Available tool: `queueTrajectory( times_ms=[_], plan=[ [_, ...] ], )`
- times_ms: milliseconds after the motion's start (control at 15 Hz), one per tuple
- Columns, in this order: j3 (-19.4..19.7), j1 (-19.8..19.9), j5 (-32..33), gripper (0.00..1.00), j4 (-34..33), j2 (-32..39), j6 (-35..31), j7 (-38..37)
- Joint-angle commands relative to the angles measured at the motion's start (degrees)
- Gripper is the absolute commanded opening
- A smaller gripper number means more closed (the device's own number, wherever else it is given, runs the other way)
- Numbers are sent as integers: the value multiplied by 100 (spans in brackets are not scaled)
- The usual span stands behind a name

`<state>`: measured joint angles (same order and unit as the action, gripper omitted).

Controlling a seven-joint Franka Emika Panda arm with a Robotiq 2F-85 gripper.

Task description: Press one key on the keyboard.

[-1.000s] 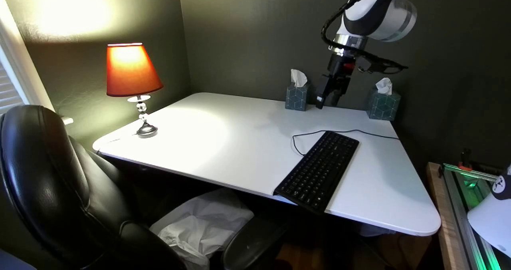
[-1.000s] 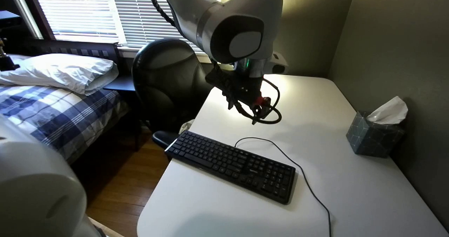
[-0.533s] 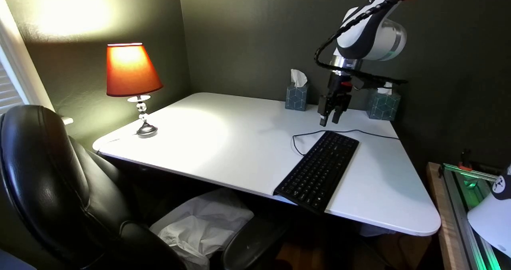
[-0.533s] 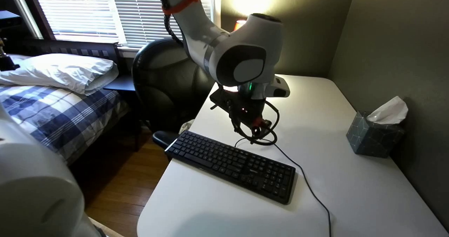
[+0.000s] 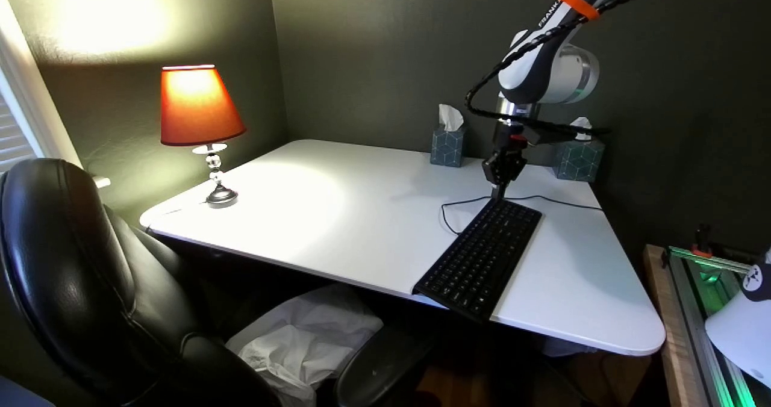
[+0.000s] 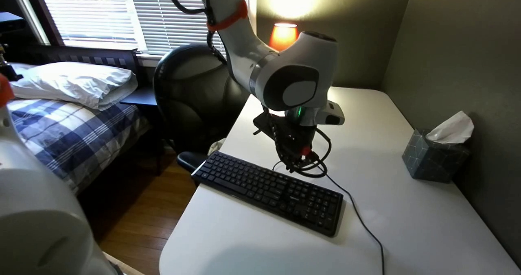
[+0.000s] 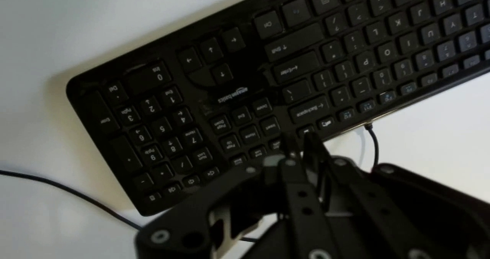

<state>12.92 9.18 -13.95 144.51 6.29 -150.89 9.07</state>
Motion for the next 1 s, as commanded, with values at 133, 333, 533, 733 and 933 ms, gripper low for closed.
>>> queueTrajectory(
  times_ms=[133, 333, 533, 733, 933],
  plan=[
    [-77, 183, 216, 0, -276, 393, 24, -212],
    [-77, 234, 303, 0, -400, 549, 99, -193],
    [-68, 267, 421, 0, -500, 676, 149, -214],
    [-79, 312, 499, 0, -607, 802, 242, -188],
    [-90, 349, 579, 0, -716, 919, 313, -168]
  ],
)
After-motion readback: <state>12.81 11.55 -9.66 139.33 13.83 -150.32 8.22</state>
